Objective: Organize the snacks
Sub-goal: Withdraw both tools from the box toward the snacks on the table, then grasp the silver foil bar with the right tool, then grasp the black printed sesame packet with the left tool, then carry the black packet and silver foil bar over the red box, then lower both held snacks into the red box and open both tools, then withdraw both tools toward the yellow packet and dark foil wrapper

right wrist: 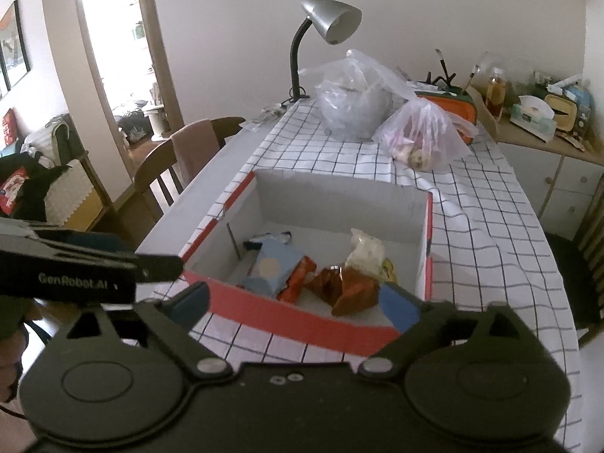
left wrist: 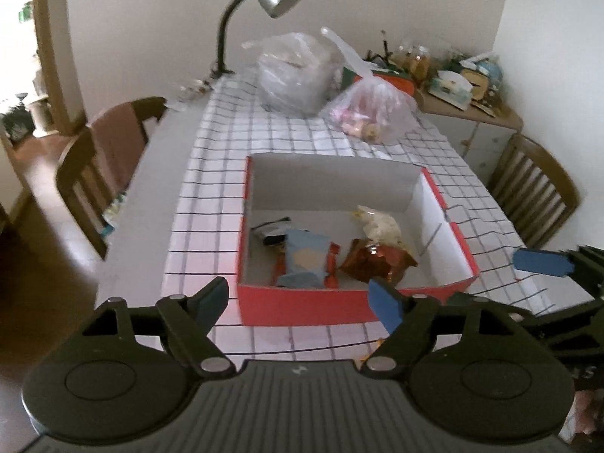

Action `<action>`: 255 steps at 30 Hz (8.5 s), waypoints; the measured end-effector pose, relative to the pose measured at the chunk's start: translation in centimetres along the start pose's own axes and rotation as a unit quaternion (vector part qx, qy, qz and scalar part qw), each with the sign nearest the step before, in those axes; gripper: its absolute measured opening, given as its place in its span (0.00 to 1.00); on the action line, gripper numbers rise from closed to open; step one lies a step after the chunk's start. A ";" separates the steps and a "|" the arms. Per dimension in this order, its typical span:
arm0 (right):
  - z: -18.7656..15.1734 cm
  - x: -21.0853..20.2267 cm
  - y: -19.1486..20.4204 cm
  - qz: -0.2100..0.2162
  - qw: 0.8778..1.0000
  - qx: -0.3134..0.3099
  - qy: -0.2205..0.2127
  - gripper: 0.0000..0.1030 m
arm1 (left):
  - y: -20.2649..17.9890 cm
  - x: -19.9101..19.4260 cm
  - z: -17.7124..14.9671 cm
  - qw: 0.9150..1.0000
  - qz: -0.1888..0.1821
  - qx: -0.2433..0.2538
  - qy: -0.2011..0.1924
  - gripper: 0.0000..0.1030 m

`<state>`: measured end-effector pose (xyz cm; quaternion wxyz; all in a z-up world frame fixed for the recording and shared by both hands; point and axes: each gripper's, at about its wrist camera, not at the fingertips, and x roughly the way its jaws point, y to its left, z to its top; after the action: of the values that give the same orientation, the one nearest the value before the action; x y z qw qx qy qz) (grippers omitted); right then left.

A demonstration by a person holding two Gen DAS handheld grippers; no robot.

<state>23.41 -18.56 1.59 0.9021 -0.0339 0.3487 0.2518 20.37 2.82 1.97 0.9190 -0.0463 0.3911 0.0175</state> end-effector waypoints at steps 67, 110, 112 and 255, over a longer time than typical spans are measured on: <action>-12.7 7.7 -3.3 -0.085 0.969 0.108 0.206 0.45 | -4.9 11.8 -10.8 0.961 -0.066 0.169 0.210 0.45; -6.0 -2.8 -1.3 -0.042 0.996 0.068 0.049 0.39 | -2.0 0.1 -3.8 0.993 -0.071 0.008 0.093 0.31; -5.2 -2.9 -1.3 -0.042 0.996 0.062 0.041 0.39 | -2.2 -0.3 -3.0 0.994 -0.070 0.013 0.082 0.31; -8.2 4.7 -0.8 0.026 0.995 -0.006 0.098 0.99 | 1.2 5.2 -7.0 0.993 -0.032 -0.005 0.112 0.78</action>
<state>21.72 -19.19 -7.70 0.8567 -0.0548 0.4345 0.2727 18.86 3.27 -6.70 0.8691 -0.0654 0.4900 -0.0155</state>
